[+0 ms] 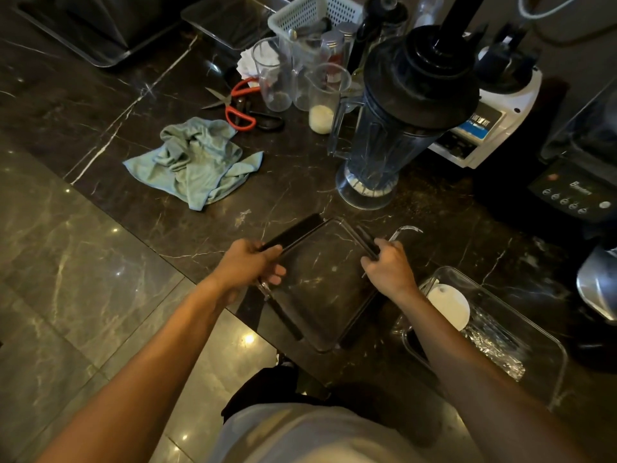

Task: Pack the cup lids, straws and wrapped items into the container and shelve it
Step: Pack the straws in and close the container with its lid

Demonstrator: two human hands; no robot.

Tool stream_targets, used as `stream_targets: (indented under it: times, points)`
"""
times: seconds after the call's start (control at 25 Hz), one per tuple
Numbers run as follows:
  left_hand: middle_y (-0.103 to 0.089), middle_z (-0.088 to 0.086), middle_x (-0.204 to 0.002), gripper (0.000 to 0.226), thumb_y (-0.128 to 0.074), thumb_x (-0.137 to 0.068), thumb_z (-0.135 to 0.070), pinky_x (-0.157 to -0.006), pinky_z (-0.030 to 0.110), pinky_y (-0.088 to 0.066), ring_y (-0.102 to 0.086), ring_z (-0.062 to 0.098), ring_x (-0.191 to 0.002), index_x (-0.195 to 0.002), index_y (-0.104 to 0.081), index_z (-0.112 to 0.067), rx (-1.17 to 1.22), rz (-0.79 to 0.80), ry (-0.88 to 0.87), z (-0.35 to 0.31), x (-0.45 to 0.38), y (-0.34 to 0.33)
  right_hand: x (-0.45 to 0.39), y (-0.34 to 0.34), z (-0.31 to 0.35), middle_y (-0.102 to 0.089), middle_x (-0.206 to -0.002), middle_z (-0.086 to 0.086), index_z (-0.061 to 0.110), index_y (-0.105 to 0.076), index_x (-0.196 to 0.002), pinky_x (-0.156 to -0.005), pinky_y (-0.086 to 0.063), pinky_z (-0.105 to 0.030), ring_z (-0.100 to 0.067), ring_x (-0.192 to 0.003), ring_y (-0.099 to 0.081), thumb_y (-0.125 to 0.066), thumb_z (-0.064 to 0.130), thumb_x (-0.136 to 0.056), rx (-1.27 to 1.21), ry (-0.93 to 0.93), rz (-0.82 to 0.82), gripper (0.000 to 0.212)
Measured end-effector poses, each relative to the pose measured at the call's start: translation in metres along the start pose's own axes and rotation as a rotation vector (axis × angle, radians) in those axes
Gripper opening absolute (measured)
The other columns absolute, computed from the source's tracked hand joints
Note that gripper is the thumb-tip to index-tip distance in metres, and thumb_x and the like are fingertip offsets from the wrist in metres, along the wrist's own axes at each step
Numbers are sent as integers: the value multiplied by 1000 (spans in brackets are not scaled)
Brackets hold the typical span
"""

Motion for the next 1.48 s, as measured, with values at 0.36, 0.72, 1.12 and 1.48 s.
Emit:
stream_targets:
  times: [0.36, 0.72, 1.12, 1.48]
  points:
    - [-80, 20, -91, 23, -61, -102, -18, -64, 28, -59, -72, 24, -77, -112, -70, 1, -8, 151, -166, -90, 50, -35, 42, 31, -16, -65, -130, -2, 24, -70, -125, -101, -55, -28, -15, -120, -63, -42, -19, -95, -368, 147, 190, 59]
    - [-77, 8, -67, 15, -61, -97, -14, -43, 16, -50, -63, 6, -46, -90, -69, -4, 114, 238, -311, -151, 80, -66, 92, 141, -57, -72, -129, -6, 16, -76, -115, -94, -59, -47, -32, -121, -68, -56, -5, -98, -966, 200, -285, 34]
    - [-74, 13, -62, 37, -54, -100, -8, -40, 22, -55, -70, 14, -44, -73, -80, -3, 162, 603, 44, -129, 79, -202, 169, 202, -165, -65, -142, 6, 17, -65, -129, -110, -51, -39, -20, -133, -61, -88, 28, -72, -1045, 264, -392, 62]
    - [-73, 15, -128, 37, -42, -106, -21, -98, 43, -57, -70, 31, -121, -135, -63, -15, -17, 810, -232, -97, 67, -286, 239, 193, -243, -63, -68, -6, 11, -58, -82, -63, -60, -35, -22, -63, -64, -74, 28, -80, -1136, -81, -617, 24]
Point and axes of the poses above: each hand's wrist, its own x-axis away from the middle knuckle, its own y-axis out of the back of the hand, z = x × y, the point moved 5 cm from there along -x, towards the middle knuckle
